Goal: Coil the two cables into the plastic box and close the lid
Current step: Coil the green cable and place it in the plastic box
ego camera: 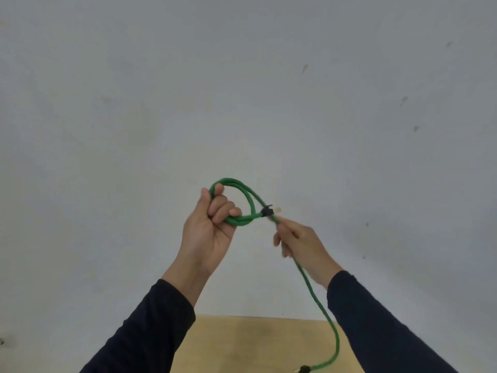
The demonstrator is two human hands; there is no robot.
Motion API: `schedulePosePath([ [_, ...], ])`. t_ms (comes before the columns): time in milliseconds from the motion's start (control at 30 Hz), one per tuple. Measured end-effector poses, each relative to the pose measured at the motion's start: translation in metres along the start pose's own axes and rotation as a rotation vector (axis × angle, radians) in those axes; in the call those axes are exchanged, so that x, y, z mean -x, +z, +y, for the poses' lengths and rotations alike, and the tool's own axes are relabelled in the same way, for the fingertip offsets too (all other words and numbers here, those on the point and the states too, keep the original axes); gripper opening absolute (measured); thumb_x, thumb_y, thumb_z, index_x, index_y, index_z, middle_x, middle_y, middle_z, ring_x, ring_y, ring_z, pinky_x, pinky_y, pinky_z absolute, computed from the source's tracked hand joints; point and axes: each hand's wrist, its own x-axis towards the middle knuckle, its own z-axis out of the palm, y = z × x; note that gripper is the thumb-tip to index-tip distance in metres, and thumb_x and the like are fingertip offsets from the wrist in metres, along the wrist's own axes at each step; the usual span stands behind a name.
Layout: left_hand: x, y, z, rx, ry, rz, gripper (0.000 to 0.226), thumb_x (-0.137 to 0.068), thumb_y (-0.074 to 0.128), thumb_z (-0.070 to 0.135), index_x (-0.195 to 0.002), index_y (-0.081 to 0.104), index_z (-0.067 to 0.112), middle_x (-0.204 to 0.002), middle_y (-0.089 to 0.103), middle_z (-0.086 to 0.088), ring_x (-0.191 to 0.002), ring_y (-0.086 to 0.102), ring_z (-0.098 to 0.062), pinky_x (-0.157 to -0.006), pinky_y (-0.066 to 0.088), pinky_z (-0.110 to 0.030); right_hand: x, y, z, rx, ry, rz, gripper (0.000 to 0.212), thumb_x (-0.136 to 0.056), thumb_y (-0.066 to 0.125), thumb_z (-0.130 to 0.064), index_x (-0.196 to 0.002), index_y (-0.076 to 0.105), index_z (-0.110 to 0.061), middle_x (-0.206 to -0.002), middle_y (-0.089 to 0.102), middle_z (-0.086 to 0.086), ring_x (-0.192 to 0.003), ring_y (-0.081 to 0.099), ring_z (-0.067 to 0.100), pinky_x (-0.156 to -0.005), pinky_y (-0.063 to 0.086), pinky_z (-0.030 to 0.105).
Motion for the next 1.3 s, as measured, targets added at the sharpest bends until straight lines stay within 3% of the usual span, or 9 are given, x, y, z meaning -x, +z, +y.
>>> schedulePosePath([
  [100,-0.013,-0.001,-0.002,-0.223,0.139,0.087,0.035,-0.102,0.027,0.028,-0.095,0.057,0.013,-0.054,0.038,0.008,-0.047,0.035,-0.006,-0.058,0.045,-0.019,0.014,0.032,-0.005,0.333,-0.036,-0.152,0.04,-0.098,0.039,-0.024,-0.137,0.04,-0.03,-0.067,0.054,-0.005,-0.05,0.045,0.001,-0.054,0.04,0.014],
  [167,-0.013,-0.008,-0.013,-0.695,0.261,0.123,0.033,-0.103,0.023,0.025,-0.099,0.056,0.016,-0.062,0.048,0.007,-0.053,0.042,-0.008,-0.061,0.044,-0.02,0.019,0.047,-0.02,0.522,-0.075,-0.257,0.044,-0.097,0.039,-0.027,-0.14,0.031,-0.03,-0.072,0.054,0.0,-0.055,0.048,0.009,-0.06,0.043,0.023],
  [300,0.006,-0.032,-0.03,-1.264,0.303,-0.062,0.032,-0.1,0.025,0.031,-0.106,0.056,0.022,-0.077,0.065,0.008,-0.068,0.058,-0.006,-0.066,0.046,-0.014,0.023,0.038,-0.062,0.764,-0.18,-0.349,0.029,-0.093,0.049,-0.025,-0.12,0.055,-0.015,-0.101,0.062,0.011,-0.083,0.054,0.019,-0.076,0.043,0.03],
  [467,0.035,-0.044,-0.029,-1.239,0.079,-0.255,0.044,-0.098,0.025,0.041,-0.094,0.063,0.019,-0.055,0.05,0.007,-0.054,0.043,-0.011,-0.059,0.039,-0.022,0.018,-0.011,-0.103,0.504,-0.111,-0.409,0.022,-0.08,0.069,-0.024,-0.101,0.064,-0.028,-0.081,0.067,-0.004,-0.065,0.056,-0.004,-0.073,0.04,0.018],
  [667,0.048,-0.02,-0.021,-0.701,-0.168,-0.285,0.056,-0.095,0.024,0.044,-0.088,0.072,0.016,-0.046,0.027,0.012,-0.044,0.023,-0.009,-0.049,0.028,-0.019,0.004,-0.025,-0.093,0.129,-0.168,-0.227,0.013,-0.078,0.071,-0.019,-0.089,0.072,-0.027,-0.071,0.059,-0.007,-0.057,0.041,0.013,-0.053,0.035,0.018],
  [900,0.021,0.012,0.012,-0.187,0.071,-0.139,0.052,-0.098,0.021,0.039,-0.099,0.066,0.011,-0.047,0.034,0.01,-0.041,0.03,-0.005,-0.05,0.034,-0.017,0.008,0.015,-0.035,0.031,-0.098,-0.008,0.03,-0.096,0.045,-0.02,-0.093,0.07,-0.037,-0.061,0.057,-0.006,-0.046,0.041,0.012,-0.048,0.036,0.025],
  [1000,-0.003,0.006,0.031,-0.436,0.272,-0.015,0.046,-0.101,0.017,0.037,-0.105,0.059,0.018,-0.052,0.04,0.01,-0.049,0.033,-0.006,-0.062,0.037,-0.021,0.02,0.039,-0.028,0.307,-0.085,-0.13,0.027,-0.097,0.041,-0.028,-0.113,0.063,-0.025,-0.058,0.053,-0.01,-0.053,0.047,0.005,-0.059,0.043,0.019],
  [1100,-0.008,-0.014,0.027,-1.157,0.437,0.049,0.04,-0.101,0.016,0.037,-0.108,0.055,0.027,-0.062,0.048,0.006,-0.056,0.042,-0.006,-0.067,0.041,-0.021,0.028,0.055,-0.048,0.458,-0.189,-0.268,0.022,-0.095,0.047,-0.026,-0.109,0.061,-0.017,-0.06,0.05,-0.004,-0.049,0.042,0.008,-0.05,0.036,0.017],
  [1300,0.024,-0.043,0.002,-1.192,0.002,-0.247,0.04,-0.094,0.03,0.041,-0.068,0.055,0.023,-0.05,0.044,0.007,-0.048,0.038,-0.012,-0.052,0.034,-0.024,0.01,0.021,-0.093,0.634,-0.392,-0.166,0.013,-0.077,0.071,-0.028,-0.088,0.068,-0.023,-0.079,0.057,-0.012,-0.073,0.052,0.002,-0.067,0.039,0.015],
])
